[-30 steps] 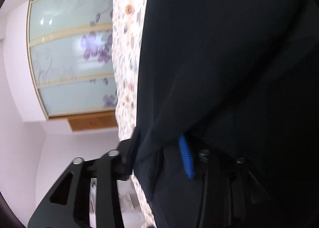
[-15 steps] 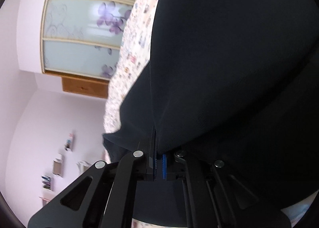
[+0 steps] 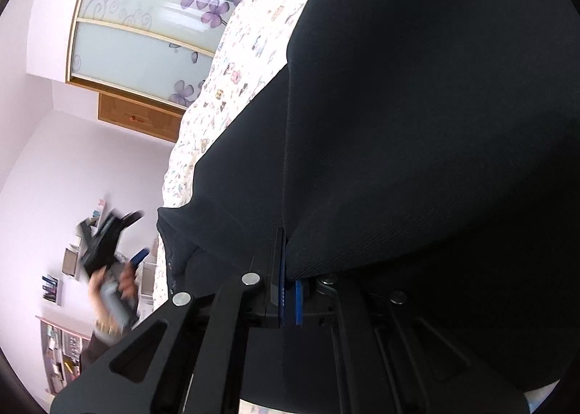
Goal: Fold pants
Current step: 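Lay the hems over the waistband with the right gripper, folding the legs, then open the right gripper and release the folded hems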
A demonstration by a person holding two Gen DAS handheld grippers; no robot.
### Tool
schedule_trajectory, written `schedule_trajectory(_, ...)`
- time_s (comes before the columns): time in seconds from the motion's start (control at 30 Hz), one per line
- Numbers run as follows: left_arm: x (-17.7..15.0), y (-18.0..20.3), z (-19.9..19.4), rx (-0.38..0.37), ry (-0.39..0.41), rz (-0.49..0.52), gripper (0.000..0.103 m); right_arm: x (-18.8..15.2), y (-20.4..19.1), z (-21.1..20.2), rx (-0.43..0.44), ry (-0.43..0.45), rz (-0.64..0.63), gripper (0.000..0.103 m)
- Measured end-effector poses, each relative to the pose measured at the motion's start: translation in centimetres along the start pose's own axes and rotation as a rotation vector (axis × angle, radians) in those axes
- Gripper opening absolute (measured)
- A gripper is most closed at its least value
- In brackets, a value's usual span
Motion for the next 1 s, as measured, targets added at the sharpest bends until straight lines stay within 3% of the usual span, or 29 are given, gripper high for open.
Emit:
schedule_trajectory(0.07,1.2,0.0,3.0,0.062,-0.035,-0.035,0.090,0.2,0.1,0.2,0.002,-0.008,0.006,0.003)
schedule_trajectory(0.2,1.8,-1.6,7.3,0.106,-0.096,-0.177,0.083,0.5,0.3,0.3,0.007,-0.028,0.007,0.003)
schedule_trajectory(0.23,1.5,-1.8,7.7,0.119,-0.103,-0.193,0.064,0.5,0.2,0.2,0.009,-0.031,0.006,0.003)
schedule_trajectory(0.27,1.3,-2.5,8.3,0.119,-0.109,-0.217,0.051,0.6,0.3,0.2,0.011,-0.035,0.006,0.003)
schedule_trajectory(0.33,0.9,-3.2,8.5,0.027,-0.109,-0.276,0.007,0.8,0.4,0.1,0.015,-0.040,0.009,0.003)
schedule_trajectory(0.37,0.5,-3.9,7.9,-0.032,-0.080,-0.333,0.008,1.2,0.2,1.0,0.014,-0.039,0.010,0.003)
schedule_trajectory(0.43,0.0,-4.8,6.6,-0.041,-0.040,-0.375,0.007,1.5,0.2,1.2,0.018,-0.035,0.013,0.003)
schedule_trajectory(0.53,-0.6,-5.8,2.9,-0.030,0.037,-0.338,0.007,1.9,0.4,0.9,0.026,-0.023,0.018,0.003)
schedule_trajectory(0.67,-2.8,-8.0,-5.2,-0.050,0.184,-0.280,0.007,2.7,0.3,-0.2,0.048,0.007,0.009,0.004)
schedule_trajectory(0.83,-10.0,-12.6,-15.0,-0.038,0.331,-0.279,0.007,3.7,-0.4,-2.7,0.062,0.053,-0.024,0.004)
schedule_trajectory(0.93,-14.5,-15.1,-16.9,-0.002,0.330,-0.312,0.009,3.7,-0.3,-4.2,0.048,0.067,-0.035,0.004)
schedule_trajectory(1.0,-17.5,-16.7,-16.7,0.014,0.287,-0.359,0.009,3.1,-0.2,-4.7,0.031,0.058,-0.028,0.004)
Point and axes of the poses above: each gripper's, at about its wrist camera, not at the fingertips, and z roughly the way its jaws point, y to its right, x to its top, the point moved 3 cm from there along z, roughly the way its jaws point, and after that the axes turned 7 degrees about y, right-handed, at the moved point
